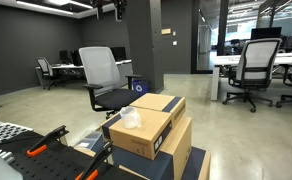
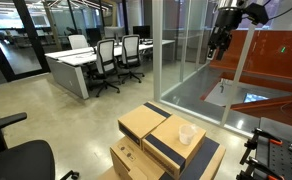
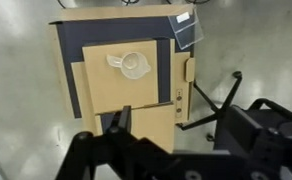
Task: Twist the water jug around
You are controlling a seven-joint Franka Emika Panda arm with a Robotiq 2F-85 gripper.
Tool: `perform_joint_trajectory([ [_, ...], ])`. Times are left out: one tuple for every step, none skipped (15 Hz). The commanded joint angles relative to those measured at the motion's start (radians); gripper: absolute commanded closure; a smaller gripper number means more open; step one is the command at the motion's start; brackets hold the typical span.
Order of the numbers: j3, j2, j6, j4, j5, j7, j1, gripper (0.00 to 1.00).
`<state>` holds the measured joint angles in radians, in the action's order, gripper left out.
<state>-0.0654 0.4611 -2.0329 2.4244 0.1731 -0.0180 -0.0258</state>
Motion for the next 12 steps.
perform_joint_trajectory([
  [0.008,-0.016,0.003,0.000,-0.050,-0.005,-0.019,0.00],
  [0.006,-0.020,0.004,0.000,-0.062,-0.015,-0.020,0.00],
  [0.006,-0.030,0.003,-0.007,-0.073,-0.022,-0.020,0.00],
  [0.006,-0.033,-0.001,-0.008,-0.084,-0.028,-0.020,0.00],
  [0.006,-0.037,-0.011,-0.008,-0.099,-0.046,-0.017,0.00],
  [0.005,-0.041,-0.028,-0.005,-0.118,-0.070,-0.015,0.00],
  [0.005,-0.052,-0.052,-0.004,-0.138,-0.096,-0.013,0.00],
  [0.000,-0.061,-0.066,-0.006,-0.150,-0.123,-0.009,0.00],
  [-0.004,-0.073,-0.083,-0.009,-0.155,-0.138,-0.008,0.00],
  [-0.006,-0.084,-0.098,-0.011,-0.156,-0.146,-0.007,0.00],
  [-0.006,-0.097,-0.109,-0.014,-0.155,-0.147,-0.008,0.00],
  [-0.006,-0.109,-0.118,-0.014,-0.154,-0.149,-0.008,0.00],
])
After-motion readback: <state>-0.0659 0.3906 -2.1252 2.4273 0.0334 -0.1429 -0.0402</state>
